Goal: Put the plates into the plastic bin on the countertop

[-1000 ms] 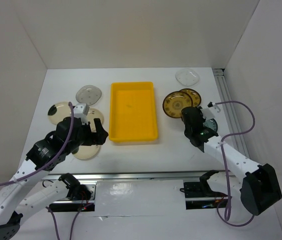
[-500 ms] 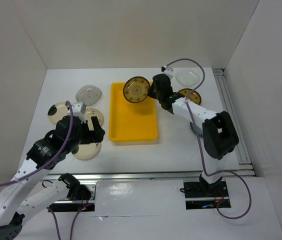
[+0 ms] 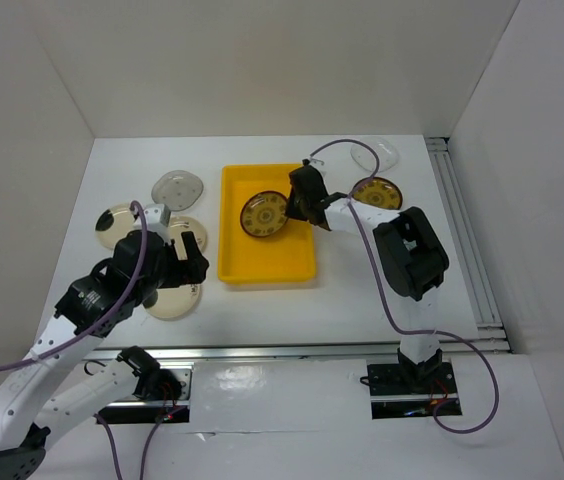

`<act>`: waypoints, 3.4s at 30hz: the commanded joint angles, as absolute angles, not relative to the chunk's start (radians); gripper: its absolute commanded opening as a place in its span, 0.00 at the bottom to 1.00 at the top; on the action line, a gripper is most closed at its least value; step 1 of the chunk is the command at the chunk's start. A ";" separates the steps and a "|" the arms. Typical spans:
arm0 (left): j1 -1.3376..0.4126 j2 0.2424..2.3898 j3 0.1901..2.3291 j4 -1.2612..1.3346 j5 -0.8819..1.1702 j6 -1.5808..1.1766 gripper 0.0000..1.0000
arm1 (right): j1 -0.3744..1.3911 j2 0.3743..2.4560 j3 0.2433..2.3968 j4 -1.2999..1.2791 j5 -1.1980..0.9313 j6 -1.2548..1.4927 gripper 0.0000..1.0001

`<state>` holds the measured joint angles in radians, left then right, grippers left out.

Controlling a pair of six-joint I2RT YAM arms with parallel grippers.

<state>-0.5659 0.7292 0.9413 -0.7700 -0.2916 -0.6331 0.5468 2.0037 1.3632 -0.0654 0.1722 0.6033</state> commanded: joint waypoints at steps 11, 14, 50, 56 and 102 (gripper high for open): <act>-0.560 0.782 0.962 -0.808 -0.388 -0.680 1.00 | 0.600 1.965 1.397 -0.083 0.167 0.575 0.63; -0.546 0.821 0.985 -0.850 -0.408 -0.733 1.00 | 0.623 1.907 1.410 -0.083 0.154 0.563 0.76; -0.049 0.790 0.370 -0.655 -0.288 -1.359 0.85 | 0.672 1.307 0.979 0.043 -0.192 0.383 1.00; -0.049 0.808 0.305 -0.589 -0.288 -1.368 0.75 | 0.641 1.276 0.960 0.054 -0.213 0.402 1.00; -0.258 1.202 0.937 -0.103 0.078 -0.812 0.00 | 0.394 0.867 0.893 -0.258 0.032 0.451 1.00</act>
<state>-0.1947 1.1088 0.8795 -0.3202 0.0055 -0.9272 0.4171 0.9035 0.9047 -0.1970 -0.0109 0.4515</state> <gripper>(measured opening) 0.145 0.999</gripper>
